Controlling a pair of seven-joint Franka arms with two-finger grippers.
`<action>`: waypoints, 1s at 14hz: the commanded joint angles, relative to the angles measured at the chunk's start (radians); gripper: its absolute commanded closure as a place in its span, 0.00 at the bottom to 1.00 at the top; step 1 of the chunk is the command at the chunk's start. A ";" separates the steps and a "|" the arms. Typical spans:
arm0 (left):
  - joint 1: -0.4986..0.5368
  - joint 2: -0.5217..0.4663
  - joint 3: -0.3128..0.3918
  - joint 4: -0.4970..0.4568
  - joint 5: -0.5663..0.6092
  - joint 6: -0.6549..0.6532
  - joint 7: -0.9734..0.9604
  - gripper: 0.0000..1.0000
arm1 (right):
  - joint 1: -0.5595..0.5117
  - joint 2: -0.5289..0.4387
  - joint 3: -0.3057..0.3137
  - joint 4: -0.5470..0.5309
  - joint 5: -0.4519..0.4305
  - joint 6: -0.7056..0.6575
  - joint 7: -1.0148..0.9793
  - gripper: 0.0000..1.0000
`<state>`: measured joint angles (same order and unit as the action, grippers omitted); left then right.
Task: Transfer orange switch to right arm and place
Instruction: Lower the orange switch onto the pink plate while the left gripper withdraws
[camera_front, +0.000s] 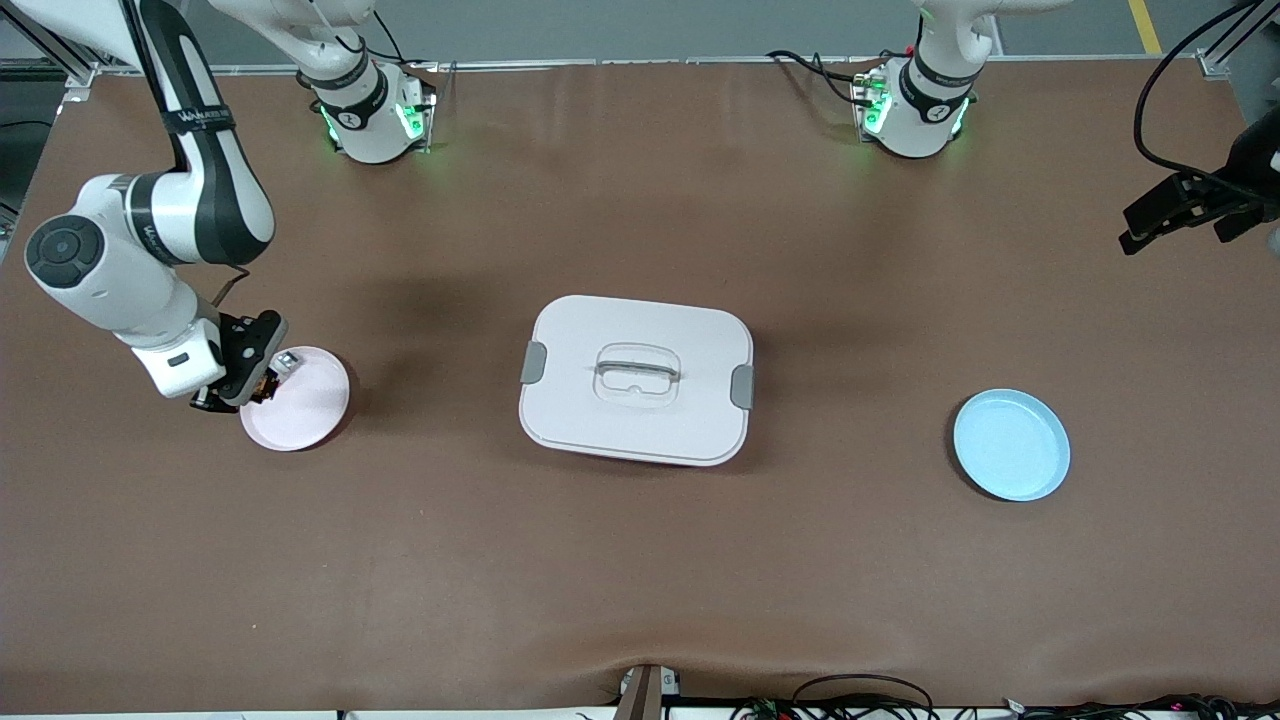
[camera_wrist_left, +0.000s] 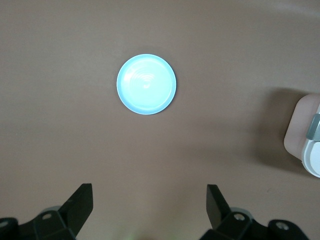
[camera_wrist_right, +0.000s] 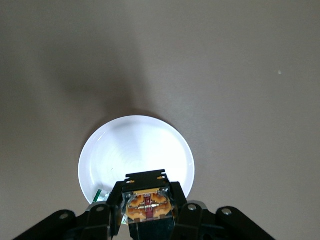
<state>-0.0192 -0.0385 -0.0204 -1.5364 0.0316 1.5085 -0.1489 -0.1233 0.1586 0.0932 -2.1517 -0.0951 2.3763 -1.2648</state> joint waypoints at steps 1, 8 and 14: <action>-0.015 -0.015 0.005 -0.021 -0.015 0.004 0.015 0.00 | -0.029 0.021 0.017 -0.027 -0.020 0.047 -0.024 1.00; -0.005 -0.020 0.005 -0.019 -0.015 0.001 0.118 0.00 | -0.056 0.131 0.017 -0.028 -0.098 0.135 -0.051 1.00; -0.011 -0.018 -0.001 -0.019 -0.015 0.007 0.118 0.00 | -0.053 0.188 0.019 -0.048 -0.097 0.178 -0.053 1.00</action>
<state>-0.0297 -0.0391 -0.0221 -1.5457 0.0315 1.5099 -0.0525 -0.1573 0.3417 0.0958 -2.1909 -0.1711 2.5376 -1.3080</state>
